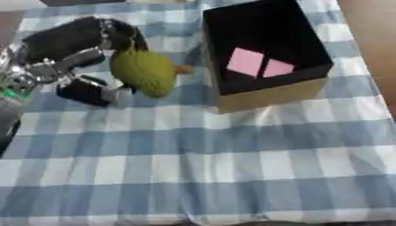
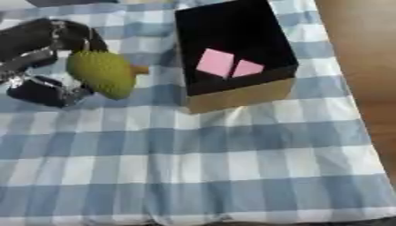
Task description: Pick up objects on the table and place them in the box.
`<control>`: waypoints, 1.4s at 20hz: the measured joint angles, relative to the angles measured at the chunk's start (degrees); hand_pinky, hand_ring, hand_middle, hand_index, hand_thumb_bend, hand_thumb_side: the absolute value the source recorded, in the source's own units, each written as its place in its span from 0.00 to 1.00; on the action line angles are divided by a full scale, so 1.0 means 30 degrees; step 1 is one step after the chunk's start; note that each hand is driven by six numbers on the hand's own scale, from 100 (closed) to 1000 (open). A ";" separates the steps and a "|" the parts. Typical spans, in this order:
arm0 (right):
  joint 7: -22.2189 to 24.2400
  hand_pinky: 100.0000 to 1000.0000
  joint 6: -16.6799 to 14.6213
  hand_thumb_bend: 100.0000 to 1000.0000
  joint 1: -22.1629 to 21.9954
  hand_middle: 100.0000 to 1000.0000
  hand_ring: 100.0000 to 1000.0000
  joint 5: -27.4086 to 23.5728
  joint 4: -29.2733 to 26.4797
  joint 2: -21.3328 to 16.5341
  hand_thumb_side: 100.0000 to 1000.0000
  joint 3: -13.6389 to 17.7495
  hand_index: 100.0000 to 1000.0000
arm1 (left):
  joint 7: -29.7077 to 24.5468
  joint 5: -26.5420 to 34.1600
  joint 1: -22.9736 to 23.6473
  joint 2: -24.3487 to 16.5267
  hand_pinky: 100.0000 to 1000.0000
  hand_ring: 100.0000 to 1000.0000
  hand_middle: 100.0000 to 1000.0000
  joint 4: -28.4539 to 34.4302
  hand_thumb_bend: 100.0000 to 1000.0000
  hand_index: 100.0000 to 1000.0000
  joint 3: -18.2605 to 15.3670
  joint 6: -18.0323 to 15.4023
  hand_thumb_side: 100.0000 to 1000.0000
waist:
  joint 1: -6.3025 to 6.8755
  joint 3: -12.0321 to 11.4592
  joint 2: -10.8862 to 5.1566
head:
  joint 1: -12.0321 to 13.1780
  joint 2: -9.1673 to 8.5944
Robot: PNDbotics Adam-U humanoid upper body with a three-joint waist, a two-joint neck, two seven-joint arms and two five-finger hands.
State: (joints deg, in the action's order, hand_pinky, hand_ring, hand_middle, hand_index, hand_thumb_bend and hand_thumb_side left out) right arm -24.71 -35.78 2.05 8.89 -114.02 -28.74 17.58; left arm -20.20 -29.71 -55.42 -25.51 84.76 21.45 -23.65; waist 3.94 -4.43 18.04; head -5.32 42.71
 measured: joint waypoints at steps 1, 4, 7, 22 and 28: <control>-0.0005 0.89 -0.0019 0.00 0.0023 0.39 0.94 -0.0042 0.0000 -0.0035 0.41 -0.0008 0.89 | 0.0142 -0.0067 -0.0648 0.0577 0.77 0.71 0.57 -0.0910 0.00 0.71 -0.0103 -0.0219 0.21 | 0.0000 0.0072 0.0000 | 0.0052 -0.0010; 0.0059 0.89 -0.0096 0.00 0.0300 0.39 0.93 -0.0236 0.0000 -0.0116 0.41 -0.0127 0.89 | 0.0192 -0.0384 -0.2311 0.2449 0.78 0.72 0.58 -0.3782 0.00 0.72 -0.0698 -0.1049 0.23 | 0.0000 0.0264 0.0000 | 0.0245 -0.0148; 0.0161 0.89 -0.0174 0.00 0.0639 0.39 0.93 -0.0487 0.0000 -0.0238 0.41 -0.0277 0.89 | -0.0092 -0.0714 -0.3657 0.4112 0.79 0.72 0.58 -0.6636 0.00 0.72 -0.1740 -0.1896 0.25 | 0.0000 0.0488 0.0000 | 0.0475 -0.0198; 0.0808 0.89 -0.0043 0.00 0.1356 0.39 0.95 -0.1427 0.0000 -0.0421 0.41 -0.0437 0.89 | 0.2328 -0.7647 -0.5542 0.7643 0.84 0.80 0.72 -1.3727 0.00 0.89 -0.4734 -0.3923 0.31 | 0.0101 0.1231 0.0024 | 0.1163 -0.0678; 0.0936 0.89 0.0007 0.00 0.1439 0.39 0.95 -0.1487 0.0000 -0.0421 0.41 -0.0457 0.89 | 0.3696 -0.9979 -0.5533 0.7881 0.90 0.89 0.80 -1.4251 0.45 0.96 -0.5021 -0.4304 0.76 | 0.0116 0.1233 0.0026 | 0.1170 -0.0678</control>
State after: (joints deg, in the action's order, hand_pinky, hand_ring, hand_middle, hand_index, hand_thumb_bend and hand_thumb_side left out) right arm -21.90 -35.76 6.36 4.43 -114.02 -30.01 16.21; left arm -9.11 -59.64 -72.02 -1.87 42.01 6.39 -36.56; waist 4.29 -0.73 18.12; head -1.81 40.68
